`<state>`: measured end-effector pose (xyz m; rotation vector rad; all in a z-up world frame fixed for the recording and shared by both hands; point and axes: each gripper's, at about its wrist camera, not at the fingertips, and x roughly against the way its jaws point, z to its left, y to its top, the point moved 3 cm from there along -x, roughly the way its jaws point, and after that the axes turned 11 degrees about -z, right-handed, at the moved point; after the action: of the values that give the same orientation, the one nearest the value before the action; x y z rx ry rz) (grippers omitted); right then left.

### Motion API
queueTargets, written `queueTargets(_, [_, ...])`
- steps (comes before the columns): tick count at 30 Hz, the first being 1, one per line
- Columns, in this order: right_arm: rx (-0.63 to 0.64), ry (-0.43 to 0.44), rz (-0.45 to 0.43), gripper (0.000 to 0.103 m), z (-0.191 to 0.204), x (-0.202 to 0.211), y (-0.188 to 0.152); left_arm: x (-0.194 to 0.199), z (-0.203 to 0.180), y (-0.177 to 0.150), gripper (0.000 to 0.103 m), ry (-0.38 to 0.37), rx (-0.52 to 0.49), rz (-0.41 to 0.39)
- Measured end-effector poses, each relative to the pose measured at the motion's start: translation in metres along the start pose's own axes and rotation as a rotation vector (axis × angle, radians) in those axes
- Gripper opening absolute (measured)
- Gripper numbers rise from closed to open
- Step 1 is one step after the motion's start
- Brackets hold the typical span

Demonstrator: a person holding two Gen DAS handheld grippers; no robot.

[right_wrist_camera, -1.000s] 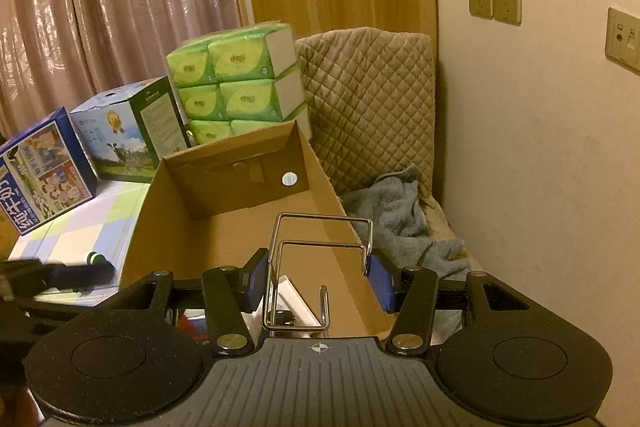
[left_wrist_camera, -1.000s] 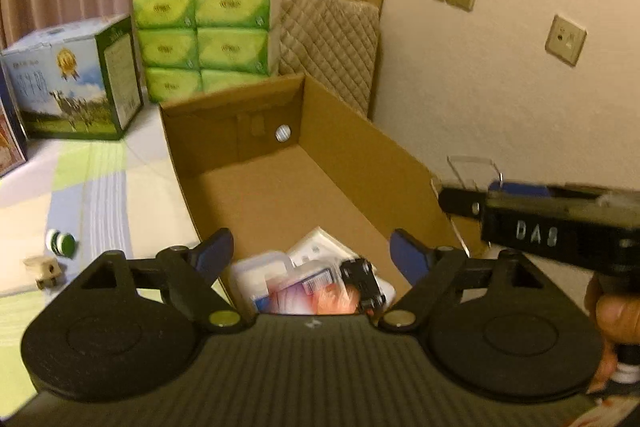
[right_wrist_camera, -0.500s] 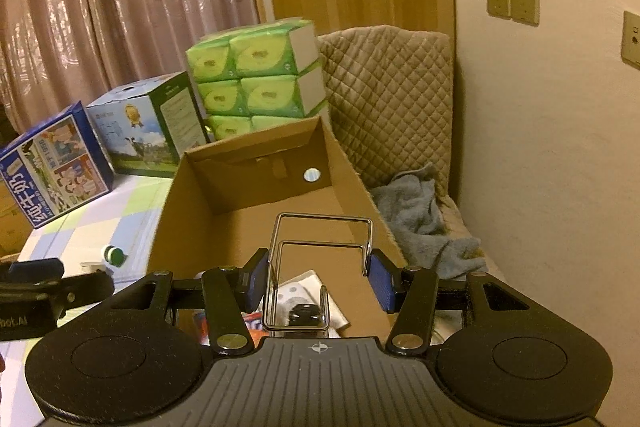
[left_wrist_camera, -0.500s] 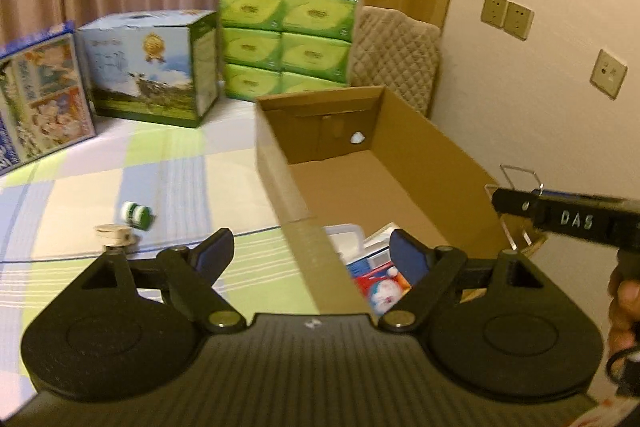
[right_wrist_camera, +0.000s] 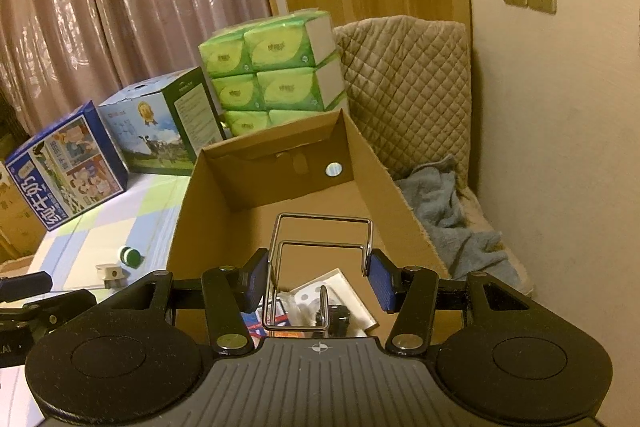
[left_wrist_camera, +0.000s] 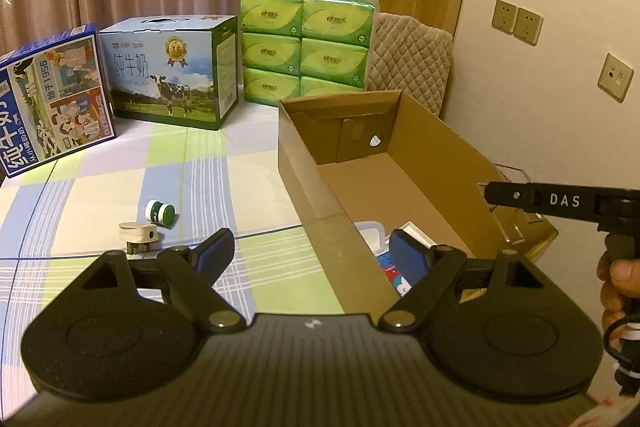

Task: Organize rigid objects
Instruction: 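Open the right tool to drop the wire rack into the cardboard box, then withdraw both tools from the box back over the table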

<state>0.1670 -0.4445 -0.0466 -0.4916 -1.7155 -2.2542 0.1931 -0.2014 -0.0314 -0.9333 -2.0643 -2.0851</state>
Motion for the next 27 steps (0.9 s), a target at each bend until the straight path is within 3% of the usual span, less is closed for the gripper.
queueTargets(2, [-0.004, 0.028, -0.006, 0.05, 0.0, -0.003, 0.001, 0.0, 0.002, -0.001, 0.082, 0.003, -0.001, 0.002])
queueTargets(3, [0.001, 0.019, -0.008, 0.056, 0.0, -0.004, 0.001, 0.0, 0.003, -0.002, 0.082, 0.004, -0.001, 0.003])
queueTargets(4, [0.001, 0.004, -0.012, 0.069, -0.001, -0.005, 0.002, 0.0, 0.003, -0.002, 0.082, 0.006, 0.001, 0.005])
queueTargets(5, [-0.009, -0.007, -0.021, 0.073, -0.002, -0.004, 0.002, 0.0, 0.005, -0.003, 0.082, 0.006, 0.005, 0.007])
queueTargets(16, [-0.068, -0.003, -0.028, 0.074, -0.005, 0.012, 0.001, 0.012, 0.021, -0.012, 0.082, 0.028, 0.026, 0.017])
queueTargets(27, [-0.051, 0.043, -0.046, 0.074, 0.03, 0.04, 0.004, 0.044, 0.047, -0.021, 0.082, 0.07, 0.037, 0.021])
